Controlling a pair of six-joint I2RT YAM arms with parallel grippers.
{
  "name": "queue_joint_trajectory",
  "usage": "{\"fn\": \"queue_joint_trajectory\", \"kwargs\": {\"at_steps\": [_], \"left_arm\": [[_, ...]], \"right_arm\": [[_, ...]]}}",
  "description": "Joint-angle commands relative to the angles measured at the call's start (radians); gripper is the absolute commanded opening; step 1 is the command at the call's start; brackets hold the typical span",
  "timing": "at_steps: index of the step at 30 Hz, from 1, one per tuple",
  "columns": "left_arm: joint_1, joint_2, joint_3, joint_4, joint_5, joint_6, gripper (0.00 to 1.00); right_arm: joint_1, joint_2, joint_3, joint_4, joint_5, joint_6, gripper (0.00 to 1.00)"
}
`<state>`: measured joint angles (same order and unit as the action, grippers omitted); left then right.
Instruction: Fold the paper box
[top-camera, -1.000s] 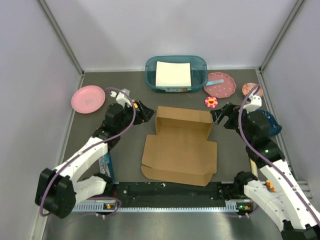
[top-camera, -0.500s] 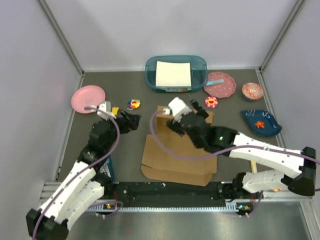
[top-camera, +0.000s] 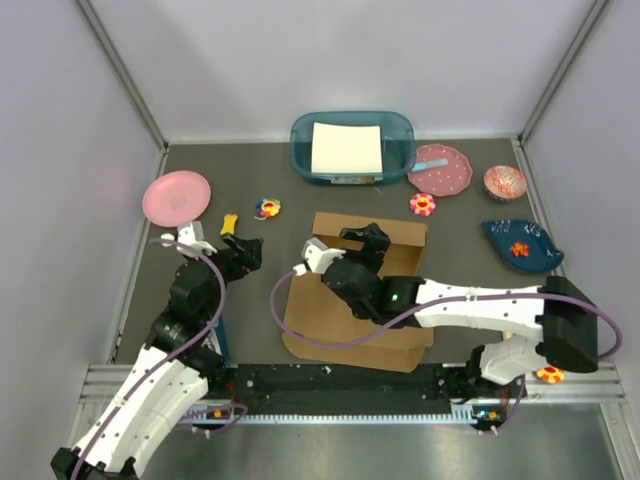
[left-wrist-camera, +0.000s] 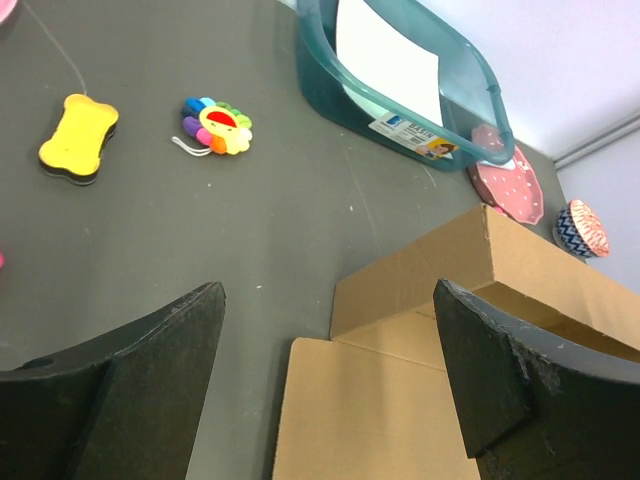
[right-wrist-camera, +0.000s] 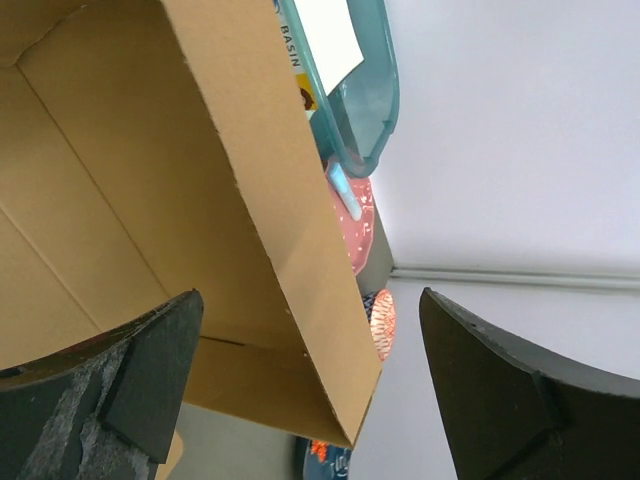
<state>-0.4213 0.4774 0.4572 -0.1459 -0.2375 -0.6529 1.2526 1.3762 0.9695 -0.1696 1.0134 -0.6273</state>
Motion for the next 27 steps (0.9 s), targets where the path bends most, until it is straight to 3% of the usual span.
{"fn": "queue_joint_trajectory", "kwargs": {"at_steps": [1,9,15,19,24,27], "left_arm": [[0.003,-0.029,-0.017,-0.026,-0.068,-0.037,0.91],[0.003,-0.022,-0.032,-0.032,-0.091,-0.05,0.89],[0.003,-0.017,-0.026,-0.044,-0.114,-0.045,0.89],[0.003,-0.019,-0.025,-0.046,-0.115,-0.05,0.89],[0.003,-0.025,-0.022,-0.058,-0.123,-0.051,0.88],[0.003,-0.028,-0.015,-0.061,-0.128,-0.044,0.88]], "right_arm": [[-0.001,0.067,-0.008,0.153,0.042,-0.106,0.89],[-0.071,0.156,-0.092,0.504,0.062,-0.37,0.77],[-0.101,0.182,-0.12,0.588,0.059,-0.456,0.52],[-0.113,0.201,-0.123,0.605,0.062,-0.469,0.3],[-0.116,0.213,-0.13,0.66,0.08,-0.52,0.14],[-0.114,0.213,-0.164,0.778,0.099,-0.618,0.04]]}}
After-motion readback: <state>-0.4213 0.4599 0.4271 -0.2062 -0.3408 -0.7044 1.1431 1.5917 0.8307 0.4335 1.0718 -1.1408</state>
